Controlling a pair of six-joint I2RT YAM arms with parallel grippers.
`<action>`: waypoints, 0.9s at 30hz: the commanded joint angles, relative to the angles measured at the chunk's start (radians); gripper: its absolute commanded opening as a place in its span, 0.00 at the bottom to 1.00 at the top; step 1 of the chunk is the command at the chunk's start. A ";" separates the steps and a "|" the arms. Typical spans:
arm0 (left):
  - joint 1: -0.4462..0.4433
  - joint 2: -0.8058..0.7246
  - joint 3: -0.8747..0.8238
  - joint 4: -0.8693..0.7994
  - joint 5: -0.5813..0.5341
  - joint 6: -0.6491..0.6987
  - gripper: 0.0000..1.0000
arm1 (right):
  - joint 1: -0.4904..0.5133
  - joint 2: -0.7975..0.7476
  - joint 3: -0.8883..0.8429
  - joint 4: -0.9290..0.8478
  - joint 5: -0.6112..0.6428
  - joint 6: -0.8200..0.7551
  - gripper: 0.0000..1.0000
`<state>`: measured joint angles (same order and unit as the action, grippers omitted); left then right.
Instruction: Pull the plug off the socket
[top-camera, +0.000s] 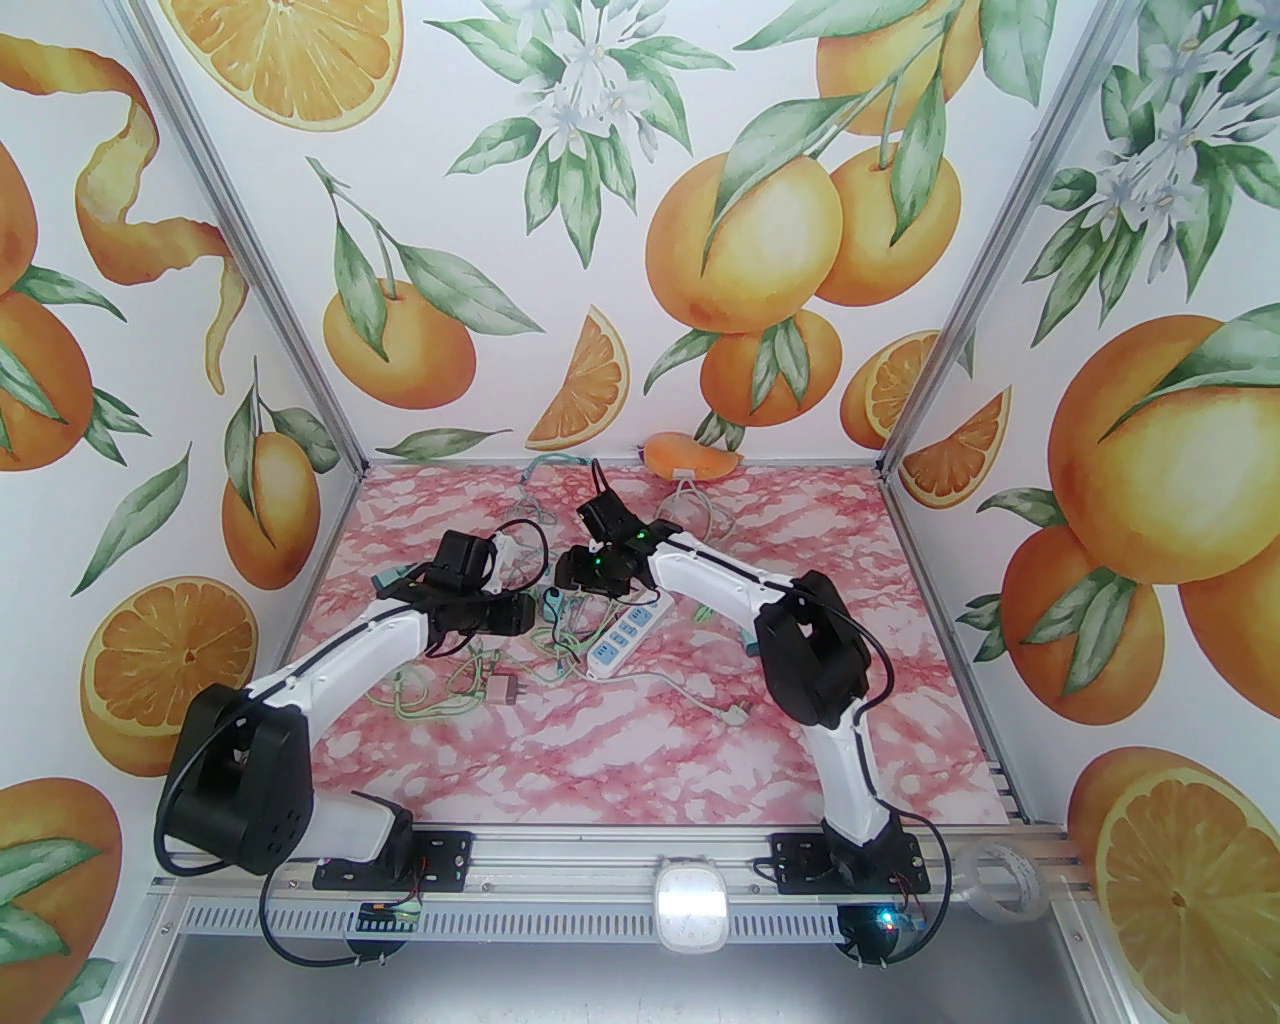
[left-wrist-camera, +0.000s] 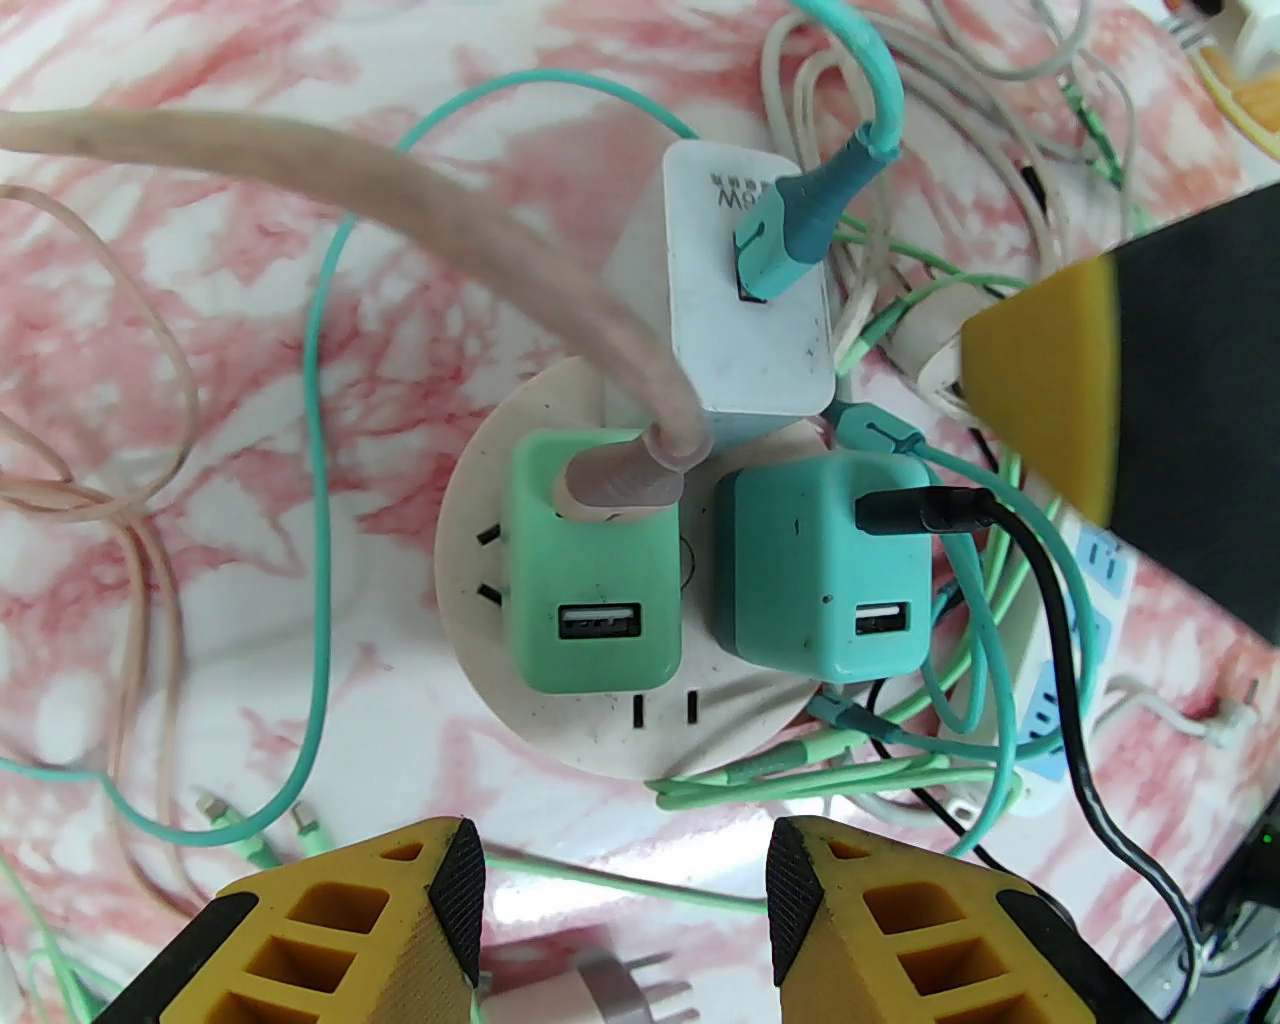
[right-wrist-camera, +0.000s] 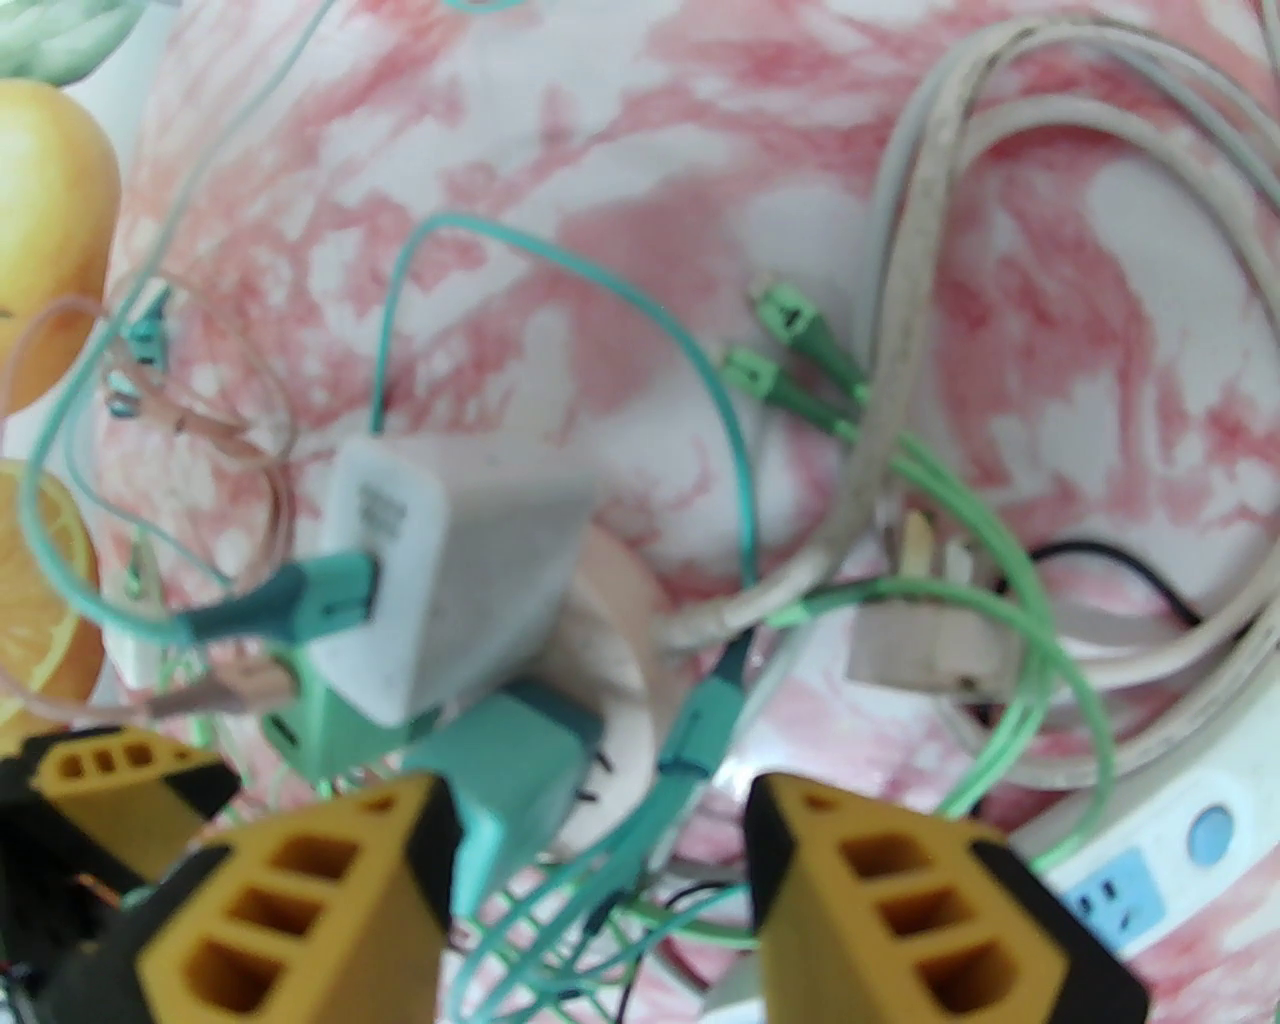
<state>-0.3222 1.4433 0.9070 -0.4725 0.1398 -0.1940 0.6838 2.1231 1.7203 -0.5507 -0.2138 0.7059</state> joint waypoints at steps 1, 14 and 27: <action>-0.011 0.089 0.072 0.039 -0.063 0.073 0.51 | -0.029 -0.087 -0.050 -0.021 -0.037 -0.040 0.54; -0.011 0.178 0.125 0.068 -0.084 0.103 0.50 | -0.009 -0.146 -0.199 0.057 -0.097 -0.002 0.53; -0.011 0.205 0.120 0.112 -0.074 0.078 0.38 | 0.007 -0.123 -0.176 0.110 -0.123 0.027 0.53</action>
<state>-0.3298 1.6554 1.0191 -0.4026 0.0753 -0.0998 0.6868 2.0041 1.5181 -0.4694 -0.3157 0.7185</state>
